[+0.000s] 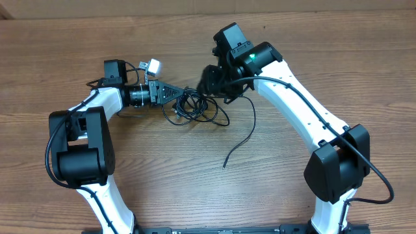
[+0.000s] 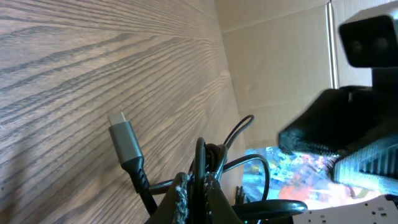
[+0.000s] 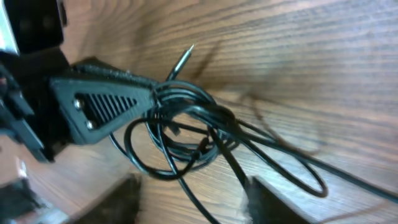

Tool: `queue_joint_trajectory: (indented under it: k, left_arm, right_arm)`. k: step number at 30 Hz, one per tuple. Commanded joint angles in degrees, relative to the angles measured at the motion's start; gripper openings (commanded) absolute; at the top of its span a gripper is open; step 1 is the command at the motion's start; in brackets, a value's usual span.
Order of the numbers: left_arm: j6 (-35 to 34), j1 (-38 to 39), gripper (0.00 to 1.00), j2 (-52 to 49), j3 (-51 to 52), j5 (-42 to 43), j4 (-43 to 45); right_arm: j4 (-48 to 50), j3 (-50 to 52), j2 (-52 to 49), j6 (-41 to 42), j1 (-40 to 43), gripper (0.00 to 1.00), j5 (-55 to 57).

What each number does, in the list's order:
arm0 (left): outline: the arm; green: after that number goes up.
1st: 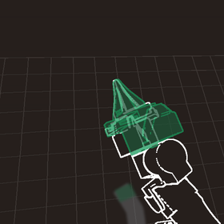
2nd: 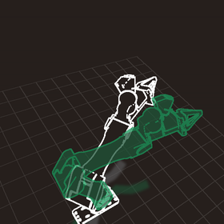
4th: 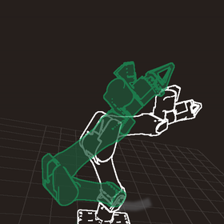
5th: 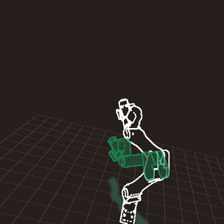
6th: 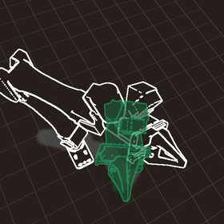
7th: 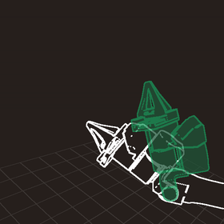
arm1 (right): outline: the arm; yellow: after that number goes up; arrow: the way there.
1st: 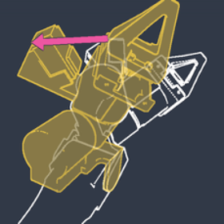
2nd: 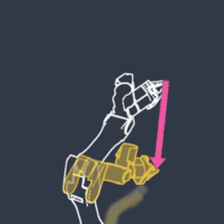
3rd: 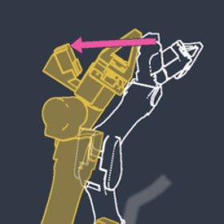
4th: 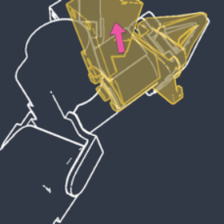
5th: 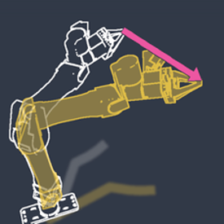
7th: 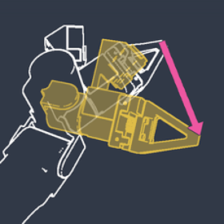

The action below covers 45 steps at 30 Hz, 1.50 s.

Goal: Untangle cables

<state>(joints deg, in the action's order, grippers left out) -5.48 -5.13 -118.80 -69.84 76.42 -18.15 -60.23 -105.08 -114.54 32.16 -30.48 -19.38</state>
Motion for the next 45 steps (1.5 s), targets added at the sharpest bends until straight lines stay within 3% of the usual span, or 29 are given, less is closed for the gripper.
queue_joint_trajectory:
  k: [1, 3, 6, 8, 15, 28, 38, 42, 45]
  left_arm:
    - [1.7, -0.1, 0.04, -0.8, -0.1, 3.1, 0.2]
    - [1.7, -0.1, 0.05, -0.8, -0.1, 3.1, 0.3]
    - [1.7, 0.0, 0.04, -0.8, -0.1, 3.1, 0.3]
    - [1.8, 0.0, 0.04, -0.8, -0.1, 3.1, 0.6]
    - [2.6, 0.0, 0.04, -0.8, -0.1, 3.1, 0.7]
    - [2.5, 0.9, 0.04, -0.8, -0.1, 3.1, 1.0]
    - [2.5, 1.5, 0.04, -0.8, -0.1, 3.9, 1.7]
    - [2.5, 1.4, 0.04, -0.8, -0.1, 4.8, 1.9]
    - [2.5, 1.4, 0.04, -0.8, -0.1, 4.8, 1.9]
  right_arm:
    - [1.4, -0.3, -0.7, 6.8, -0.8, 0.61, 0.3]
    - [2.4, 0.2, -0.7, 9.3, -1.1, 0.58, 0.3]
    - [4.2, 1.5, -0.8, 14.9, -1.6, 0.39, 0.5]
    - [5.7, 2.7, -0.8, 20.2, -2.0, 0.35, 0.5]
    - [11.7, 7.5, -0.8, 34.0, -3.3, 0.35, 0.8]
    - [19.3, 11.0, -0.9, 45.9, -4.3, 0.35, 5.4]
    - [19.5, 11.0, -2.6, 50.4, -6.2, 0.42, 8.3]
    - [19.6, 11.0, -4.3, 52.0, -6.2, 0.4, 8.4]
    - [19.4, 11.0, -4.8, 52.0, -6.2, 0.34, 9.0]
